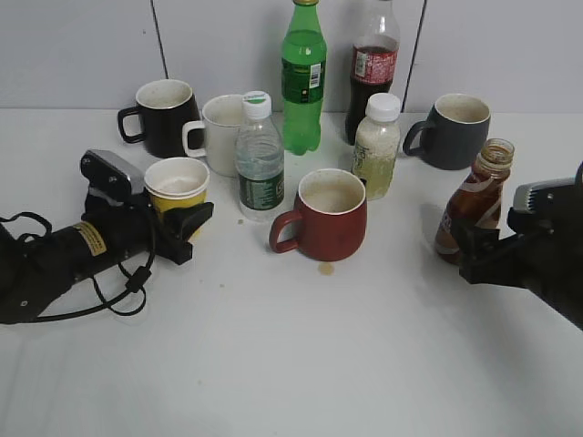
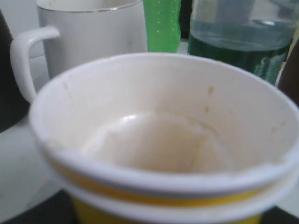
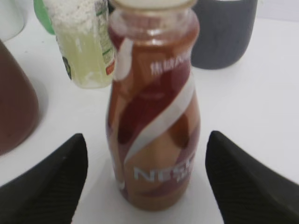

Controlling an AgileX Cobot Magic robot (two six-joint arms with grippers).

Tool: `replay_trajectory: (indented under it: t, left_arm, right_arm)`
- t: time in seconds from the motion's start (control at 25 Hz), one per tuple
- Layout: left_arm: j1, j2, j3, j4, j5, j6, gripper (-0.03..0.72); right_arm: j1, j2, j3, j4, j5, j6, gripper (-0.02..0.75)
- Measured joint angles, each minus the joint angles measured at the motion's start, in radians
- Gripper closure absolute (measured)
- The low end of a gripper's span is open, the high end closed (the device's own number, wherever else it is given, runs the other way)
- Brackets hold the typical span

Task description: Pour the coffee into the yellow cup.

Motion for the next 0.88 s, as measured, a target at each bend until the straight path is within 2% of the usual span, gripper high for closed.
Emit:
replay_trajectory:
  t: [0.52, 0.76, 0.88]
  left_arm:
    - [0.0, -0.152, 0.108, 0.009, -0.001, -0.002, 0.308]
    - [0.0, -0.207, 0.124, 0.061, -0.001, -0.002, 0.308]
    - [0.0, -0.222, 0.124, 0.124, -0.002, -0.002, 0.308]
  right_arm:
    - [0.001, 0.138, -0.135, 0.053, 0.0, 0.002, 0.148]
    - [0.001, 0.229, -0.209, 0.061, 0.0, 0.002, 0.148]
    - [0.001, 0.26, -0.241, 0.063, 0.0, 0.002, 0.148]
